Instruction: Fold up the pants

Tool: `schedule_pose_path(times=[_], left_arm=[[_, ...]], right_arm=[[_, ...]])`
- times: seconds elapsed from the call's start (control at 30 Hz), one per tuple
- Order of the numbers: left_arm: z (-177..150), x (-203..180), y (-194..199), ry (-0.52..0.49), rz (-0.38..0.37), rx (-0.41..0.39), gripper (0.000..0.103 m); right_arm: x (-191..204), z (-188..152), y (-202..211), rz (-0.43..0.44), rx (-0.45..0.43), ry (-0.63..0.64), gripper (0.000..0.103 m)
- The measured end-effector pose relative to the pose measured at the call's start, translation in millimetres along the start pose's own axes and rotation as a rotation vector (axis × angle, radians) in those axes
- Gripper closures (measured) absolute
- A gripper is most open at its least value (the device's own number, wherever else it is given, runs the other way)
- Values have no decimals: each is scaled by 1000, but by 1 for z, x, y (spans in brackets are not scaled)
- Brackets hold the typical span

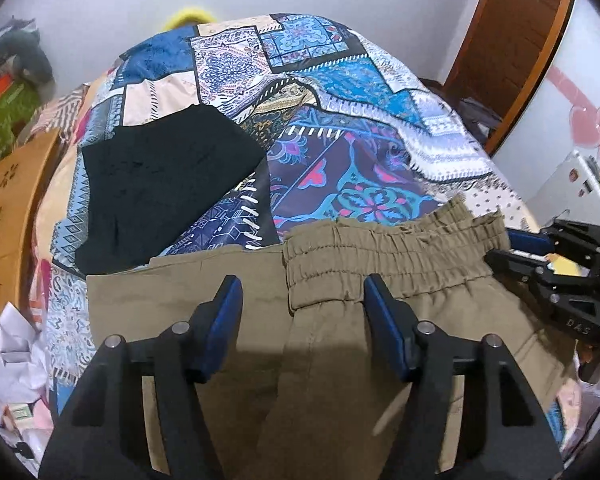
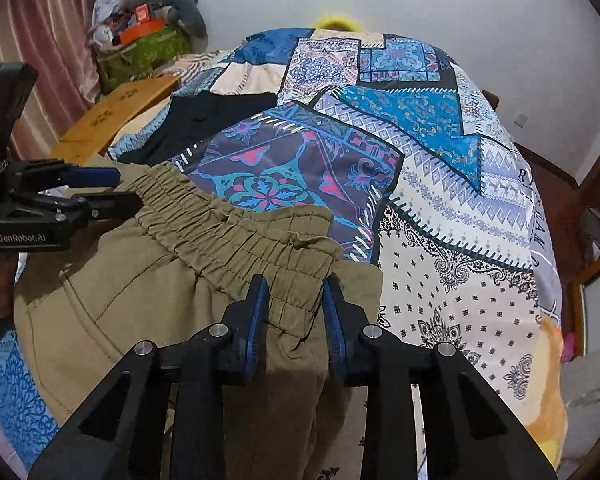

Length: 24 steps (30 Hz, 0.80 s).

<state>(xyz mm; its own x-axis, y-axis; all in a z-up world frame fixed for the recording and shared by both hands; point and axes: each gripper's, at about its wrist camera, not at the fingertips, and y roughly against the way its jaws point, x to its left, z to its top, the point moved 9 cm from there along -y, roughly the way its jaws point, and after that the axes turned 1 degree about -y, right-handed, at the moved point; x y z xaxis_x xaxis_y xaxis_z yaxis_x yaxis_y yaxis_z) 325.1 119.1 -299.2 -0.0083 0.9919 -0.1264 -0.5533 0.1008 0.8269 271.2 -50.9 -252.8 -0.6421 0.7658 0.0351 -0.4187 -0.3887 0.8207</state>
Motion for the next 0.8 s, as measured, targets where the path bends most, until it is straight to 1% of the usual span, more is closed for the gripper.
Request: schedule_pose_path(times=[0.07, 0.13, 0.17, 0.2, 0.23, 0.27, 0.3, 0.37, 0.4, 0.43, 0.53, 0.63, 0.67, 0.8], left_arm=[[2, 2, 13, 18, -13, -4, 39], [5, 9, 30, 29, 17, -32, 38], [7, 14, 43, 27, 32, -62, 37], [8, 18, 53, 28, 40, -82, 31], [8, 24, 63, 31, 52, -99, 27], [8, 31, 73, 33, 71, -118, 20], [8, 37, 81, 33, 87, -131, 14], [2, 50, 92, 34, 121, -143, 9], [-3, 56, 93, 40, 128, -133, 5], [-8, 61, 91, 53, 131, -118, 4], [-27, 79, 83, 111, 125, -78, 4], [-48, 93, 66, 194, 79, -24, 4], [-55, 96, 57, 224, 46, 1, 4], [-68, 92, 32, 264, -52, 71, 4]], right_arm=[[-1, 1, 6, 17, 12, -15, 77], [-3, 2, 19, 12, -1, -24, 77], [-3, 2, 24, 7, -12, -24, 74], [-2, 2, 31, 4, -24, -25, 70], [-4, 1, 39, 1, -41, -32, 57], [-5, 2, 46, -3, -62, -42, 46], [-5, 2, 53, -8, -90, -54, 42], [-7, 2, 65, -14, -130, -75, 30], [-7, 1, 69, -13, -142, -86, 29], [-7, -1, 72, -7, -150, -100, 29], [-7, -8, 68, 28, -131, -139, 29], [-8, -19, 57, 54, -94, -174, 29], [-8, -23, 54, 59, -83, -181, 29], [-14, -41, 32, 98, -10, -258, 29]])
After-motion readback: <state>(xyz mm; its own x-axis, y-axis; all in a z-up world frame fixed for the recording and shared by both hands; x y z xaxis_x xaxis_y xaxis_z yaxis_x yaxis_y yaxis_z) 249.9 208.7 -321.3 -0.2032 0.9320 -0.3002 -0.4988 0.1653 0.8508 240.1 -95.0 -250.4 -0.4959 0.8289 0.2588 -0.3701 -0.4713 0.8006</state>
